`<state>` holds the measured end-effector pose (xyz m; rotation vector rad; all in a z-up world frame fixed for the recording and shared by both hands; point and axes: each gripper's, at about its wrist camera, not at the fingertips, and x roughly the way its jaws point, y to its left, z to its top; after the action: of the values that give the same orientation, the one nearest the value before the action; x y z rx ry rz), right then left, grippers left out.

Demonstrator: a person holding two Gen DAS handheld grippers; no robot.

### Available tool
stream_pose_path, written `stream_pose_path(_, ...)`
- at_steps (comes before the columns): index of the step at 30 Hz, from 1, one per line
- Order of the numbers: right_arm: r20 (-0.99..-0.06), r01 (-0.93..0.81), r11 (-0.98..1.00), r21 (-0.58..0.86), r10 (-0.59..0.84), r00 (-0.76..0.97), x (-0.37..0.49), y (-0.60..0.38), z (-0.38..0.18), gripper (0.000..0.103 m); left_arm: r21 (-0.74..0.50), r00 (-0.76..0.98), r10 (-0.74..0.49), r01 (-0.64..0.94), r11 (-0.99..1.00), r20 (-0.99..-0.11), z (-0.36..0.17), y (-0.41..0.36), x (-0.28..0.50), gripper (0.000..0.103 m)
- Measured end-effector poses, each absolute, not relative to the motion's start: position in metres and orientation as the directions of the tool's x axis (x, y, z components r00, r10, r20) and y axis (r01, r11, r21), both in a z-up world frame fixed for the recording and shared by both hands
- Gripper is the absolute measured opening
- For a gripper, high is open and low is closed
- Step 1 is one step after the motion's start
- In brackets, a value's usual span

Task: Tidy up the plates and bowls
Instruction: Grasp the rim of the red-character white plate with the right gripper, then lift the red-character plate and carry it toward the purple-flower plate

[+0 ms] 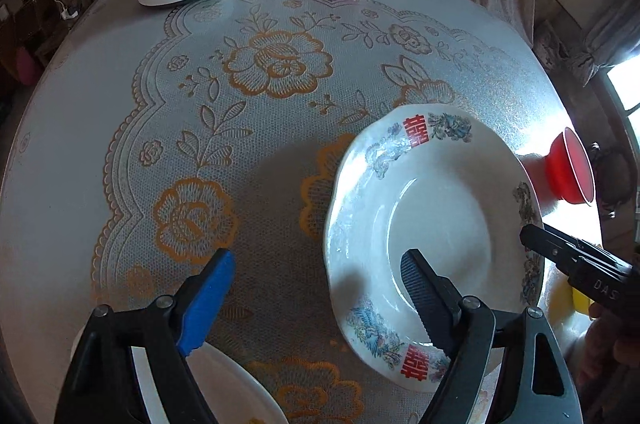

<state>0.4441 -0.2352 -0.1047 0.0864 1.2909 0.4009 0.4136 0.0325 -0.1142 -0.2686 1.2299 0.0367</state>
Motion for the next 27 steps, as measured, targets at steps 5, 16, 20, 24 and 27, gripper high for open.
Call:
stream_pose_path(5,-0.911,-0.242,0.92,0.309,0.359,0.202,0.452,-0.232,-0.112,0.038,-0.164,0.327,-0.115,-0.125,0.978,-0.938,-0.122,0.026,0.424,0.079)
stream_pose_path(16,-0.899,-0.268,0.903,0.337,0.393,0.192,0.46,-0.217,-0.124,0.028,-0.158,0.327,-0.128,-0.069,0.985,-0.936,-0.133,0.014,0.44,0.051)
stream_pose_path(20,-0.896,-0.286,0.897,0.338,0.399,0.194,0.458,-0.218,-0.124,0.028,-0.155,0.331,-0.134,-0.038,0.987,-0.934,-0.136,0.002,0.447,0.041)
stream_pose_path(24,-0.897,-0.293,0.895,0.336,0.399,0.191,0.457,-0.219,-0.124,0.028,-0.168,0.34,-0.146,-0.034,0.985,-0.929,-0.136,0.0,0.448,0.04)
stream_pose_path(27,-0.899,-0.293,0.895,0.335,0.397,0.184,0.458,-0.218,-0.124,0.028,-0.162,0.348,-0.142,-0.029,0.986,-0.926,-0.137,-0.002,0.448,0.039)
